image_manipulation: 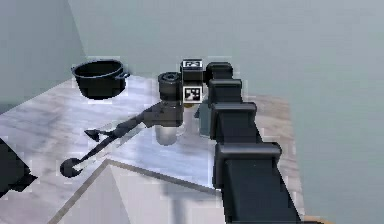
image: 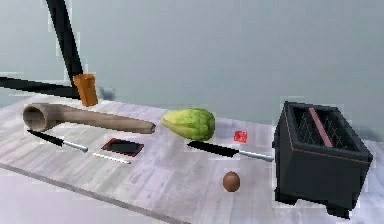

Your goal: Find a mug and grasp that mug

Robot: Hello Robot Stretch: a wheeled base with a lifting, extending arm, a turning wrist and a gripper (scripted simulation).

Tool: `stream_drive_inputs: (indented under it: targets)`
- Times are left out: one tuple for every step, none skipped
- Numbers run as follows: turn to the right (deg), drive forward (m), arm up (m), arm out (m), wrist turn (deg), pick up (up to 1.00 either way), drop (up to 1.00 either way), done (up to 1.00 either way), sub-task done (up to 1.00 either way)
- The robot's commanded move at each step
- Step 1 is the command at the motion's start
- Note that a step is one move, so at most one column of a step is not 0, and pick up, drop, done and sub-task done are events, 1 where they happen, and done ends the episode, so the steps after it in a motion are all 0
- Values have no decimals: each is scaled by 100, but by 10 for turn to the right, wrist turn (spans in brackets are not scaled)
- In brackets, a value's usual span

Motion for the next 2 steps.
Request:
stream_drive_inputs:
  targets:
    - [0,0,0,0,450,0,0,0,0]
    - [0,0,0,0,330,0,0,0,0]
